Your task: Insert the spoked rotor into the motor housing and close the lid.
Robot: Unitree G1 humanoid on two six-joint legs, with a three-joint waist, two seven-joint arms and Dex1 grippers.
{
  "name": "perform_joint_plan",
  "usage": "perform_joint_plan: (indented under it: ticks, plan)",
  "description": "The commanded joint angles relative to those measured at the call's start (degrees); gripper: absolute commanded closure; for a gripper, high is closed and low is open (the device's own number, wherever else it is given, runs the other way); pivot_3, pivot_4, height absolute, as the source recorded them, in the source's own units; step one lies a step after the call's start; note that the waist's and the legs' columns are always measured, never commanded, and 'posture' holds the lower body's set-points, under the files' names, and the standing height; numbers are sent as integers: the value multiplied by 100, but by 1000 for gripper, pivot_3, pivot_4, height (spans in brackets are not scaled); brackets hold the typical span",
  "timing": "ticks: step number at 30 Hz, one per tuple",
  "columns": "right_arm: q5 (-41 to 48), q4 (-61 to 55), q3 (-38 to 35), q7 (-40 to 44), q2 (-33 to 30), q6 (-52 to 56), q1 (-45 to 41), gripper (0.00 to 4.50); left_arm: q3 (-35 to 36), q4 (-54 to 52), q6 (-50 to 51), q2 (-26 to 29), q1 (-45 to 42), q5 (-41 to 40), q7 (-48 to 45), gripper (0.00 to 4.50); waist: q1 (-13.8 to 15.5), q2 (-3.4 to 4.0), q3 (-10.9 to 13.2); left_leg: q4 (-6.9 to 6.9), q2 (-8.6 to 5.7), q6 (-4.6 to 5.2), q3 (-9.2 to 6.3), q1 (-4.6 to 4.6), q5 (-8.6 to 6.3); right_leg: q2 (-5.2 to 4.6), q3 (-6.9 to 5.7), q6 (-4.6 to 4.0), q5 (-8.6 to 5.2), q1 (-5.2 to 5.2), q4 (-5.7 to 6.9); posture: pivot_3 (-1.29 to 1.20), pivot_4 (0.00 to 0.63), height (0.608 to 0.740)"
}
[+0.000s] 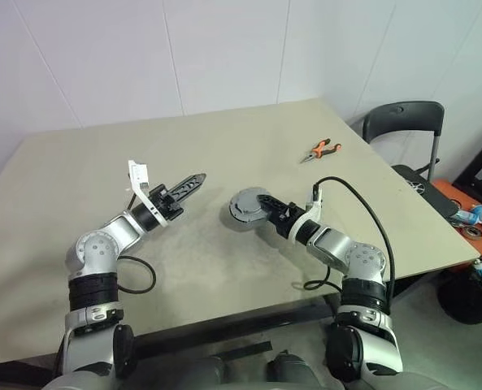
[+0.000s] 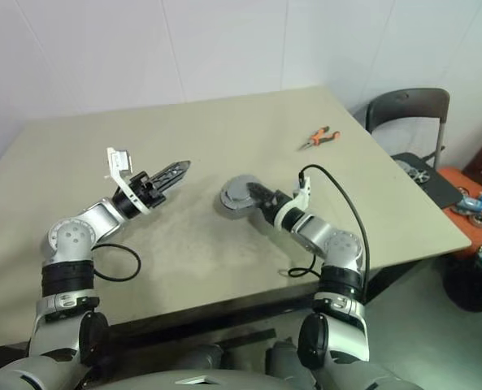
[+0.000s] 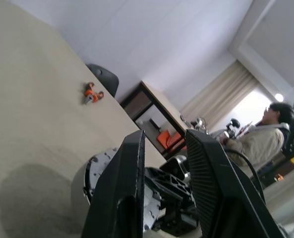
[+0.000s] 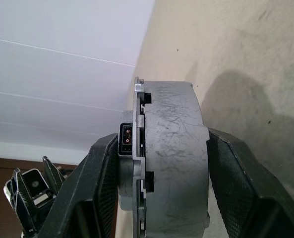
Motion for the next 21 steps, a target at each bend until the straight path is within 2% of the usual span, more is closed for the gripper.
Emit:
perform_joint_plan:
  ticks: [1, 2, 5, 8, 12, 13, 21]
  plan:
    - [417, -401, -14, 57, 60, -5, -349, 2153, 275, -269, -198, -75, 37, -234, 301, 3138, 6, 0, 0, 0, 0, 0, 0, 0, 0, 0, 0, 0, 0, 0, 0, 0, 0, 740]
    - [426, -408, 10, 54, 59, 2, -368, 2153, 273, -335, -206, -113, 110, -261, 329, 3138, 8, 0, 0, 0, 0, 0, 0, 0, 0, 0, 0, -1, 0, 0, 0, 0, 0, 740]
    - [422, -380, 93, 74, 32, 33, -434, 2153, 223, -395, -565, -282, 309, -89, 505, 2557, 11, 0, 0, 0, 0, 0, 2, 0, 0, 0, 1, -1, 1, 0, 0, 0, 0, 740]
    - [539, -383, 70, 107, 6, 58, -592, 2153, 234, -183, -922, -364, 393, 52, 600, 1554, 16, 0, 0, 1, 0, -3, 2, 0, 2, 0, 1, -5, 3, 0, 0, 0, 0, 740]
    - [660, -425, 58, 127, -22, 78, -809, 2153, 199, -175, -711, -337, 450, -215, 414, 227, 12, 0, 0, 2, 0, -5, 3, 0, 4, 0, 1, -9, 6, 0, 2, 0, 0, 740]
    - [670, -419, 67, 115, -19, 64, -848, 2153, 191, -197, -623, -331, 450, -302, 361, 29, 7, 0, 0, 2, 0, -5, 3, 0, 4, 0, 1, -9, 6, 0, 2, 0, 0, 740]
    - [694, -493, 176, 53, 99, 30, -848, 2153, -125, -501, 215, -273, 553, -822, 169, 29, -5, -1, -1, 1, 0, -4, 4, 0, 4, 1, 2, -9, 6, -1, 3, 0, 0, 740]
